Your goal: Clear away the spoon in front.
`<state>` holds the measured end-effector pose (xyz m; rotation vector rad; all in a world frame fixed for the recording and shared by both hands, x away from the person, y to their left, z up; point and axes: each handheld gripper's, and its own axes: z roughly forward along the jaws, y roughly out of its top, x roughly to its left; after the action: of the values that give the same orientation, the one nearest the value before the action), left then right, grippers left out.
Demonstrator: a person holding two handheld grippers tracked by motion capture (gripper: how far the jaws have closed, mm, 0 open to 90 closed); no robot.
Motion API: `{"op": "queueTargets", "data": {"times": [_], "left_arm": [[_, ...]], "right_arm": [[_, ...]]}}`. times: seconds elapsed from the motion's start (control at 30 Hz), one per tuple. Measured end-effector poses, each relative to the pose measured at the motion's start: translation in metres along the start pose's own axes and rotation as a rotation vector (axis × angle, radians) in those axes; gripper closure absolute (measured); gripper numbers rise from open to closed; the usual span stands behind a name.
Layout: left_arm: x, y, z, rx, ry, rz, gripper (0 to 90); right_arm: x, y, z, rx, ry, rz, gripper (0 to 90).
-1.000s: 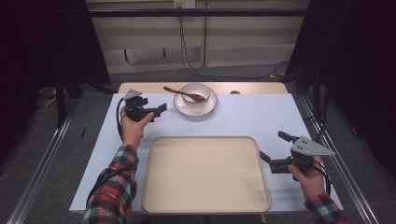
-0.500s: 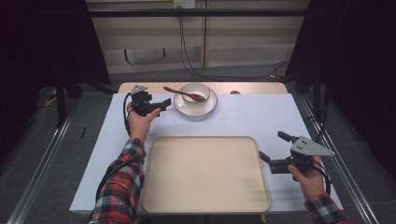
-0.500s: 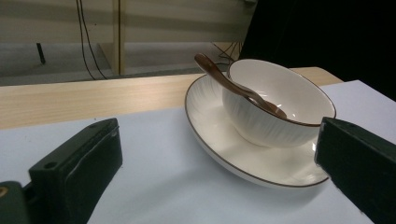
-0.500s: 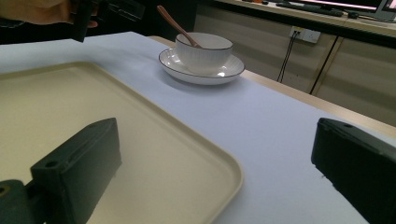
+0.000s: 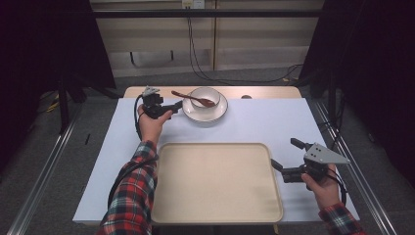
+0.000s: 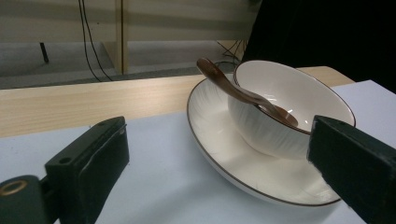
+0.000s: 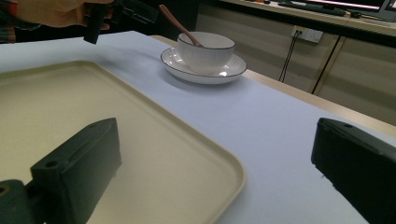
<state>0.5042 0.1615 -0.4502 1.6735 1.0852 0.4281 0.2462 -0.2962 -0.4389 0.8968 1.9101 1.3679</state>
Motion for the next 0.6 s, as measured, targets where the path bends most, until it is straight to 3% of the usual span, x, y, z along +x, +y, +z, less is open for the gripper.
{"op": "queueTargets", "data": {"times": [0.13, 0.37, 0.6], "left_arm": [[-0.0015, 0.0018, 0.0027, -0.025, -0.005, -0.027, 11.3], [-0.0038, 0.0061, 0.0054, -0.048, 0.009, -0.026, 21.2], [-0.0058, 0.0041, 0.0094, -0.037, 0.02, -0.03, 26.7]], "right_arm": [[0.0005, 0.0, 0.0003, -0.003, 0.003, -0.004, 1.3], [0.0004, 0.0, 0.0007, -0.001, 0.015, 0.0, 1.4], [0.0002, 0.0002, 0.0007, -0.005, 0.012, 0.0, 1.4]]}}
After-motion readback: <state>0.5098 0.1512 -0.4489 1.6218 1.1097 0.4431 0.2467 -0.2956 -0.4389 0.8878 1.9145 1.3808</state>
